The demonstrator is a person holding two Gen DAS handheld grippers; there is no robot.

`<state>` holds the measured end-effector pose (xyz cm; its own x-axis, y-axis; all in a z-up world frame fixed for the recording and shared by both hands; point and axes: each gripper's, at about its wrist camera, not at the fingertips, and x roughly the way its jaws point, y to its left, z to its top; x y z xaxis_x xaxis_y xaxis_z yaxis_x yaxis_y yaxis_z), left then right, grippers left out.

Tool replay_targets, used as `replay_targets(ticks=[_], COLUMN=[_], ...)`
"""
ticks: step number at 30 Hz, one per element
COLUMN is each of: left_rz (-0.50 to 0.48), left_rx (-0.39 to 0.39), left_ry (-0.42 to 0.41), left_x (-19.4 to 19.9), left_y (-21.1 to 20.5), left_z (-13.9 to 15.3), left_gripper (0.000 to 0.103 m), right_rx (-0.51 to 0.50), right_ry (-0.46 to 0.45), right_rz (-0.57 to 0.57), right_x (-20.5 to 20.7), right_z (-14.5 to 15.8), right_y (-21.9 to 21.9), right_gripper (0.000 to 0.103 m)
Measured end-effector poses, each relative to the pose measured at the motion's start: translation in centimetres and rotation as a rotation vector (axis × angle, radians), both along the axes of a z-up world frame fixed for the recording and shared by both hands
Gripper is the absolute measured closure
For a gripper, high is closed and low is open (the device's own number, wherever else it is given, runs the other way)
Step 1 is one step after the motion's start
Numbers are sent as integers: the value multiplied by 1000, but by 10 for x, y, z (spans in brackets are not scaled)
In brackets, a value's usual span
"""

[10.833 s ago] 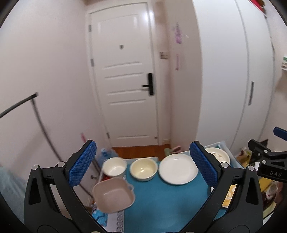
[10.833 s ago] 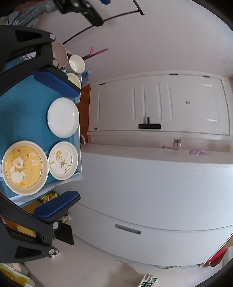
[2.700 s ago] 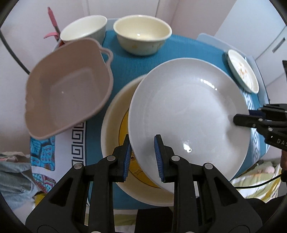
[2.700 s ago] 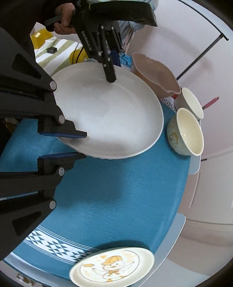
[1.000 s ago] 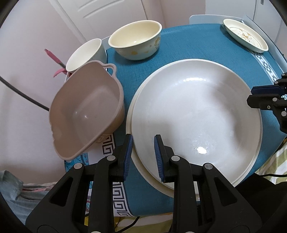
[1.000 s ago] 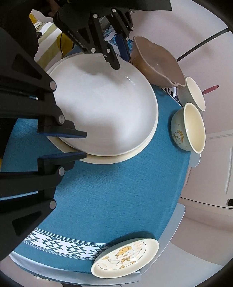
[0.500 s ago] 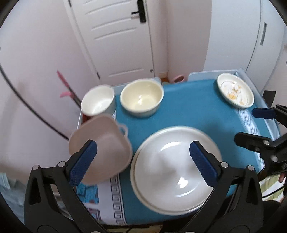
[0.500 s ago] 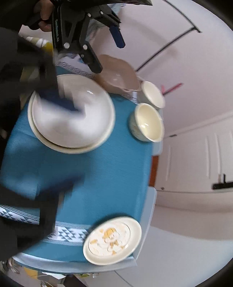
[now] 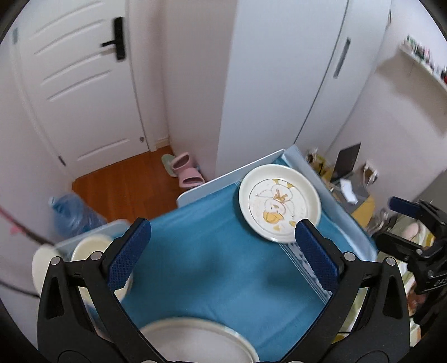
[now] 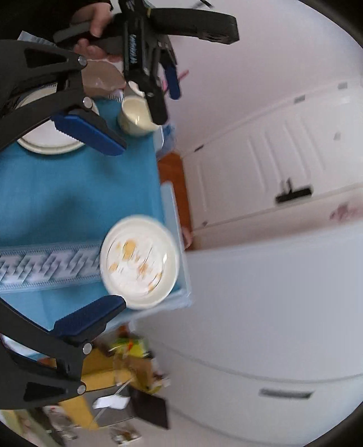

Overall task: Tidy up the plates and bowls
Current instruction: 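Close both grippers on the rim of the small duck-print plate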

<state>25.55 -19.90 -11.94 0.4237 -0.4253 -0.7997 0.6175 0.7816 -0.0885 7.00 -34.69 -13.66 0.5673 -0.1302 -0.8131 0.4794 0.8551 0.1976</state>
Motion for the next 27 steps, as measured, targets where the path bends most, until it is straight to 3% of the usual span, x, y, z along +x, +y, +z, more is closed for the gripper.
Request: replay_targets(ticks=[3,6,8,9,11,12,16,21,22,24,27], left_rz=[-48,-106,-118,-126,-132,-137,-153,-152,-152,-156,-166], left_rx=[48,33,37,37,39,39,62,64,60,62,64], left_ry=[37,117,171,204,251,275,290,310,315,329,322], left_x=[28,53,65,73,82,87,94,99,101,103,105], left_y=[-38,-63,-76,-82,-88,-95,-106,-110,-109,-112,-111], left_z=[-30,-67,-90,-104,-121,-131,-149,-161,-163,-169,-171], left_gripper=[0,1,7,17,30,35,56,67,72,83,85], right_rx=[-1,102,160,187,224,237,282,308,308,310,299], right_ry=[71,98,94,81,71,72,64,44,45,51,61], right_rz=[-116,-132,-160,-175,-201,-219,-231,-235,-235,-244,-258], right_x=[3,10,14,14,18,18,23,28,30,32,31], right_z=[-34,-77,-101,-109,-123,-131,-152,-162,-164,-167,-168], right_y=[-28,-49,-64,-68,-80,-84,-91,-90,-92,-93,-95], right_gripper=[3,3,5,7,14,23,44,60,69,73,83])
